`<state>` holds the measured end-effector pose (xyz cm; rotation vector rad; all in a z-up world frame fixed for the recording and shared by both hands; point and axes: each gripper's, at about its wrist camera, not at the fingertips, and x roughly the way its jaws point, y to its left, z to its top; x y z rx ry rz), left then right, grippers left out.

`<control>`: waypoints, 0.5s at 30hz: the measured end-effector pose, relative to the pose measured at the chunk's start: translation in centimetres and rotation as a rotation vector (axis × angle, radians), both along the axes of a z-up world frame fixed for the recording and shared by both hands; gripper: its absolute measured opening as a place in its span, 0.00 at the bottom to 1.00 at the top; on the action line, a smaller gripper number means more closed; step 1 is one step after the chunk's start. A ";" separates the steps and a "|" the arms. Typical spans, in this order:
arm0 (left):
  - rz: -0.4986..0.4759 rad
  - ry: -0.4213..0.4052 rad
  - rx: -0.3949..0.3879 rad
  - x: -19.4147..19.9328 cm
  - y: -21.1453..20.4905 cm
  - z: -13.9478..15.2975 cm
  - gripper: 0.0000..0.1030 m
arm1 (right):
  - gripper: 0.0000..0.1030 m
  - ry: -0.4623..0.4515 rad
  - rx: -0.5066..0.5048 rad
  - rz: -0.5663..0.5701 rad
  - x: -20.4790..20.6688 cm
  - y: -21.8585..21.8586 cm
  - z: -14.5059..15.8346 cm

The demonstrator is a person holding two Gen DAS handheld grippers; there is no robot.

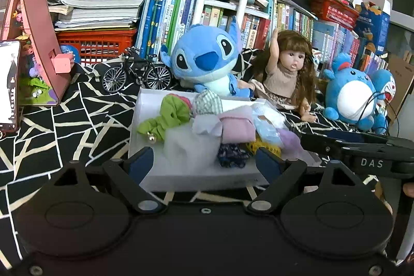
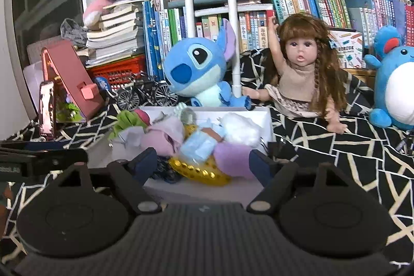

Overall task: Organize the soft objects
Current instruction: 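Move the left tool to the small beige sponge while the right tool approaches the pink card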

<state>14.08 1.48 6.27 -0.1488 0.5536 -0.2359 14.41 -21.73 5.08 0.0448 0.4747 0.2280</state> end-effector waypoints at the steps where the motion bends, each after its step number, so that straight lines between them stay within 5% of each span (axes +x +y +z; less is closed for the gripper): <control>1: -0.002 0.001 0.003 -0.3 0.0 -0.1 0.83 | 0.84 0.003 -0.007 -0.004 -0.1 -0.2 -0.2; 15: -0.074 0.035 0.005 -5.7 -1.2 -1.7 0.83 | 0.85 0.076 -0.076 -0.057 -1.9 -3.2 -3.1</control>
